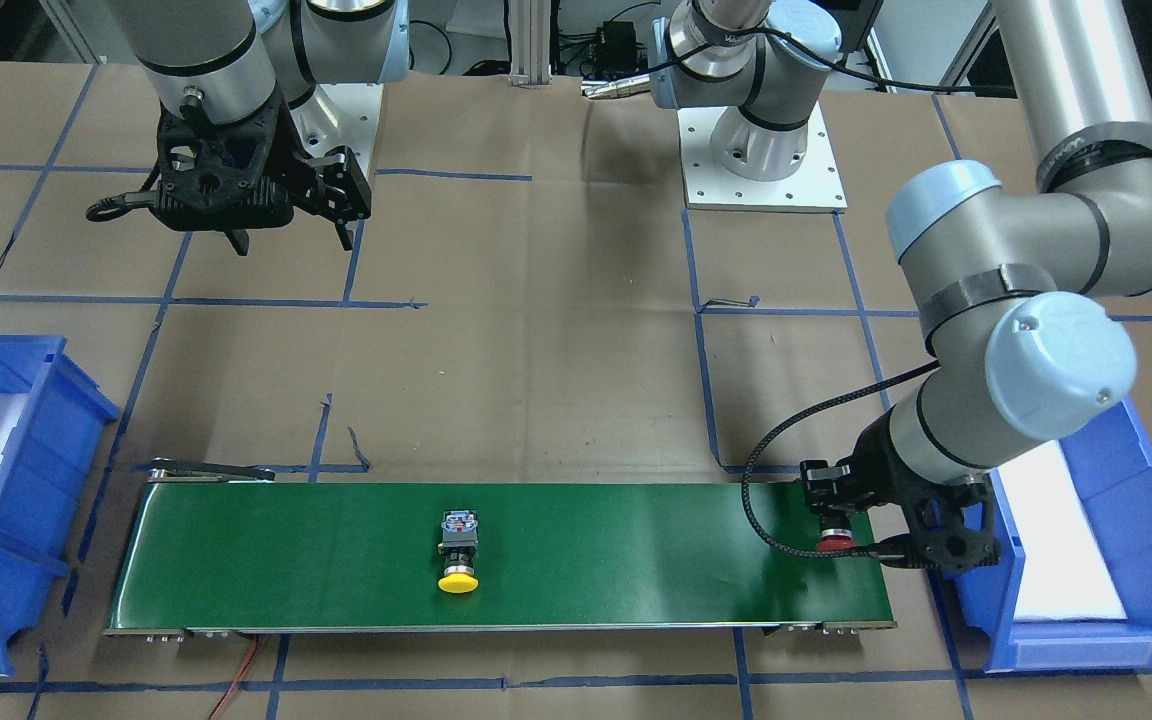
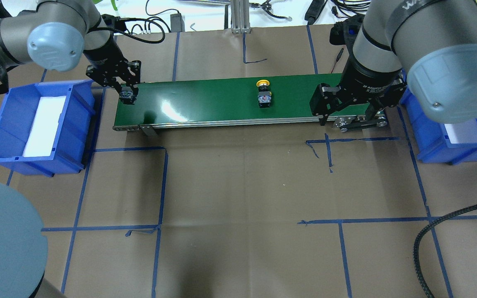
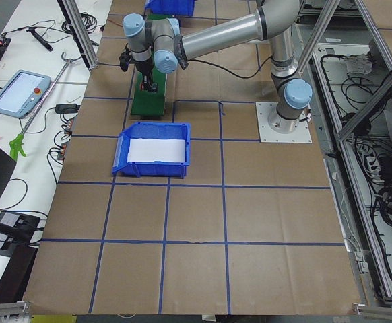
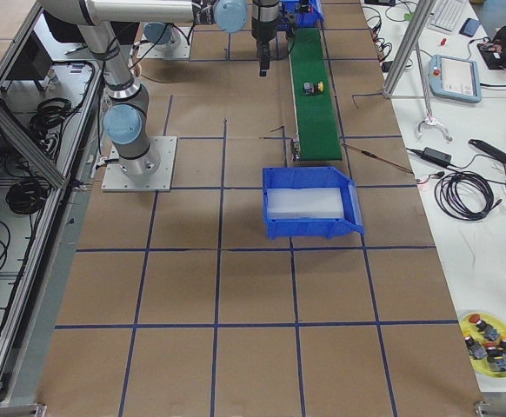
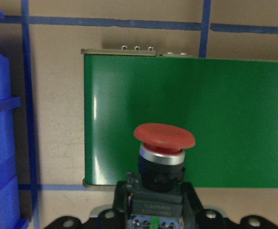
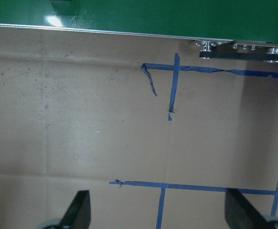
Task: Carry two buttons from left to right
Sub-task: 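Lift the red button and carry it over the conveyor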
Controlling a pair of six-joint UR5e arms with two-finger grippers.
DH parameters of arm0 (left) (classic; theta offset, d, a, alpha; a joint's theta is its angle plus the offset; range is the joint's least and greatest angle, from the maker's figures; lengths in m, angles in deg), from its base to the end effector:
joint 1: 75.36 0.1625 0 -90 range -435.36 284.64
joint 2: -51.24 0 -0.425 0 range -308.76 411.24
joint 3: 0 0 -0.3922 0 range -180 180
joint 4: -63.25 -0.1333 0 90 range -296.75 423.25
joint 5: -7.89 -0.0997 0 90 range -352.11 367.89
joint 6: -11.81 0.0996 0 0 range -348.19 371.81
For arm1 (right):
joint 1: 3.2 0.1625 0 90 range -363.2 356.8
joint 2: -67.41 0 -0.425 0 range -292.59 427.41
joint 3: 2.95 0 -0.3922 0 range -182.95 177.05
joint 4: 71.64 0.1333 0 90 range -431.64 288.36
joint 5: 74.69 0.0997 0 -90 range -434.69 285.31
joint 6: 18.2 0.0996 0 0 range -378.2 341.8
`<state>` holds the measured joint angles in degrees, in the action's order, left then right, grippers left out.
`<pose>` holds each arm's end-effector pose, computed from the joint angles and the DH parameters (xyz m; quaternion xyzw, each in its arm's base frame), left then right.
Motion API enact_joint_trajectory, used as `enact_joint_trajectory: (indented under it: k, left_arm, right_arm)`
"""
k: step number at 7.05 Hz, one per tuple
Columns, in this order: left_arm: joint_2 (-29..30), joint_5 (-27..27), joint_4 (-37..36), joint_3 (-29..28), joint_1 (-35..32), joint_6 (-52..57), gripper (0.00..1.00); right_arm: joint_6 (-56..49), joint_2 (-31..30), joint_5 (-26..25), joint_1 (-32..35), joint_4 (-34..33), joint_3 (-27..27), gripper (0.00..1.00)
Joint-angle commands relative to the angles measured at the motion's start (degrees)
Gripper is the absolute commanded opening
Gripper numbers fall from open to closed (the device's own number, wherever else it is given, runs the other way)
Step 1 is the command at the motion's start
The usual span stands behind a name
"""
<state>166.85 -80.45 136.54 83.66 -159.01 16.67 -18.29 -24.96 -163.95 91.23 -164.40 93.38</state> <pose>-0.0636 -0.6602 0.3124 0.0133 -0.9996 -0.0208 0.0166 0.1706 -0.4595 0.4584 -0.0394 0.9991 0.0107 0.0061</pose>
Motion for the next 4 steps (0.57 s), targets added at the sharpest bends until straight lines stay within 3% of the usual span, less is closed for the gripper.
enact_joint_trajectory:
  k: [1,4]
  left_arm:
    - [1.28,0.53,-8.75,4.04,-0.02,0.15,0.00]
    - [3.91,0.45,-13.52,4.58,0.07,0.06,0.00]
  right_arm:
    - [0.00,0.00,-0.04,0.05,-0.05,0.00,1.00]
    - [0.00,0.00,0.05,0.05,-0.05,0.00,1.00]
